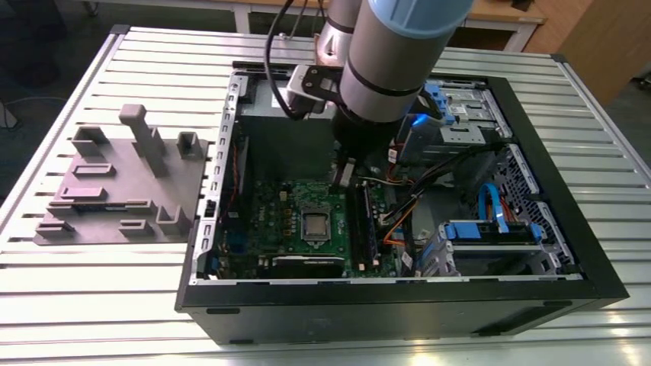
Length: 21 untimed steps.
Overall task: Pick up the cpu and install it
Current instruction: 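Install the first cpu locking lever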
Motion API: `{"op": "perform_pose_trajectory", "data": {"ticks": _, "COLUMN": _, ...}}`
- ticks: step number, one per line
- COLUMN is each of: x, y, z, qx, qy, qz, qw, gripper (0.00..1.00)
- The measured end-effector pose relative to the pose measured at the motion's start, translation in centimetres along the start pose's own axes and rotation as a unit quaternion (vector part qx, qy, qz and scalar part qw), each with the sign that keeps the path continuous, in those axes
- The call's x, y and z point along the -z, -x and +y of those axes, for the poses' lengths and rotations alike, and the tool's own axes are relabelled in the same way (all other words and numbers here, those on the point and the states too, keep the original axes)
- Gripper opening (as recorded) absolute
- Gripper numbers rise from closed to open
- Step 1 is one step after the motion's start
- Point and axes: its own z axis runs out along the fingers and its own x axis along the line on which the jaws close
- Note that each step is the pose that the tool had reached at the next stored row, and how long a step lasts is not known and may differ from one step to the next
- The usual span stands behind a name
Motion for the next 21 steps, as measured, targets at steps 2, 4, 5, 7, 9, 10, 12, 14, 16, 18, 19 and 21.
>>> {"op": "perform_pose_trajectory", "data": {"ticks": 2, "x": -0.06, "y": 0.34, "z": -0.03, "qx": 0.0, "qy": 0.0, "qz": -0.0001, "qw": 1.0, "gripper": 0.11}}
{"op": "perform_pose_trajectory", "data": {"ticks": 4, "x": -0.11, "y": 0.61, "z": -0.05, "qx": 0.0, "qy": 0.0, "qz": -0.0001, "qw": 1.0, "gripper": 0.11}}
{"op": "perform_pose_trajectory", "data": {"ticks": 5, "x": -0.14, "y": 0.73, "z": -0.06, "qx": 0.0, "qy": 0.0, "qz": -0.0001, "qw": 1.0, "gripper": 0.11}}
{"op": "perform_pose_trajectory", "data": {"ticks": 7, "x": -0.23, "y": 0.9, "z": -0.05, "qx": 0.0, "qy": 0.0, "qz": -0.0001, "qw": 1.0, "gripper": 0.11}}
{"op": "perform_pose_trajectory", "data": {"ticks": 9, "x": -0.37, "y": 0.99, "z": -0.04, "qx": 0.0, "qy": 0.0, "qz": -0.0001, "qw": 1.0, "gripper": 0.11}}
{"op": "perform_pose_trajectory", "data": {"ticks": 10, "x": -0.43, "y": 1.05, "z": -0.04, "qx": 0.0, "qy": 0.0, "qz": 0.0, "qw": 1.0, "gripper": 0.11}}
{"op": "perform_pose_trajectory", "data": {"ticks": 12, "x": -0.54, "y": 1.19, "z": -0.02, "qx": 0.0, "qy": 0.0, "qz": 0.0, "qw": 1.0, "gripper": 0.11}}
{"op": "perform_pose_trajectory", "data": {"ticks": 14, "x": -0.64, "y": 1.38, "z": 0.0, "qx": 0.0, "qy": 0.0, "qz": -0.0001, "qw": 1.0, "gripper": 0.11}}
{"op": "perform_pose_trajectory", "data": {"ticks": 16, "x": -0.72, "y": 1.57, "z": 0.04, "qx": 0.0, "qy": 0.0, "qz": 0.0, "qw": 1.0, "gripper": 0.11}}
{"op": "perform_pose_trajectory", "data": {"ticks": 18, "x": -0.81, "y": 1.72, "z": 0.07, "qx": 0.0, "qy": 0.0, "qz": -0.0001, "qw": 1.0, "gripper": 0.11}}
{"op": "perform_pose_trajectory", "data": {"ticks": 19, "x": -0.86, "y": 1.77, "z": 0.08, "qx": 0.0, "qy": 0.0, "qz": -0.0001, "qw": 1.0, "gripper": 0.11}}
{"op": "perform_pose_trajectory", "data": {"ticks": 21, "x": -0.98, "y": 1.78, "z": 0.07, "qx": 0.0, "qy": 0.0001, "qz": -0.0003, "qw": 1.0, "gripper": 0.11}}
